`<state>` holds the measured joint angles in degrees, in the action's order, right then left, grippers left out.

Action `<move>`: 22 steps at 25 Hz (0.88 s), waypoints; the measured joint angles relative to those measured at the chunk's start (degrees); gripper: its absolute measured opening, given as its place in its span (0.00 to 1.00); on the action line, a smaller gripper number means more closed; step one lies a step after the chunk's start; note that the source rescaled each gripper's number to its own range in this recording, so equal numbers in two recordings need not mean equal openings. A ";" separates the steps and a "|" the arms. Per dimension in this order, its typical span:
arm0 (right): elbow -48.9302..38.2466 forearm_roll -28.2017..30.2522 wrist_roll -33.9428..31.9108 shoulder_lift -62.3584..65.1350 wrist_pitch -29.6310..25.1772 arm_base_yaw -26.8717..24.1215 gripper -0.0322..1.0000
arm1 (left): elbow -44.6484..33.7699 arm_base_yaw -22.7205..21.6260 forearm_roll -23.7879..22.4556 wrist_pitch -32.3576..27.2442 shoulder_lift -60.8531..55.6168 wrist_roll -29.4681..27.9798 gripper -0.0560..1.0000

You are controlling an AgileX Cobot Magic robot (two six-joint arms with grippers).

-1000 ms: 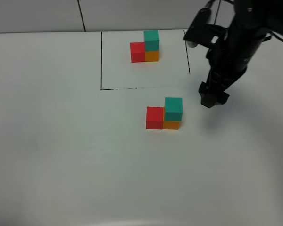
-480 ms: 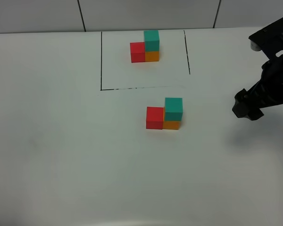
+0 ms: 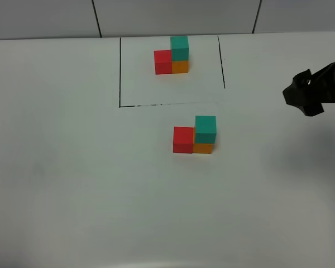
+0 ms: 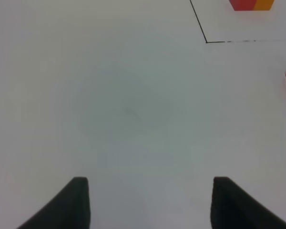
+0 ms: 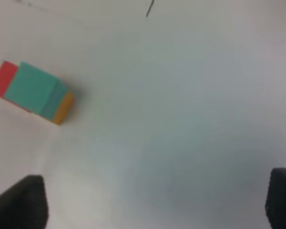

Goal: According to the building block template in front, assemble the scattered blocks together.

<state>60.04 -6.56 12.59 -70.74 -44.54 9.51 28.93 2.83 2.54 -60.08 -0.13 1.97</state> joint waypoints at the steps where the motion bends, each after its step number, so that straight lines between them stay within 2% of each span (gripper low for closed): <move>1: -0.81 0.07 -0.37 2.17 0.00 0.00 0.85 | 0.00 0.00 0.00 0.00 0.00 0.00 0.27; 7: -9.13 2.22 -4.71 15.97 -0.47 -0.30 0.85 | 0.00 0.00 0.00 0.05 0.00 0.00 0.27; 11: -13.34 2.90 -5.83 25.63 -2.81 -4.98 0.85 | 0.00 0.00 0.00 0.05 0.00 0.00 0.27; 14: -14.93 3.23 -5.54 33.89 -6.48 -8.91 0.85 | 0.00 0.00 0.00 0.05 0.00 0.00 0.27; 18: -16.42 2.93 -6.00 43.71 -11.14 -9.14 0.85 | 0.00 0.00 0.00 0.05 0.00 0.00 0.27; 22: -21.49 3.61 -7.41 53.12 -14.62 -7.86 0.85 | 0.00 0.00 0.00 0.05 0.00 0.00 0.27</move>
<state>38.55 -2.96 5.18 -17.62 -59.16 1.65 28.93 2.83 2.54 -60.03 -0.13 1.97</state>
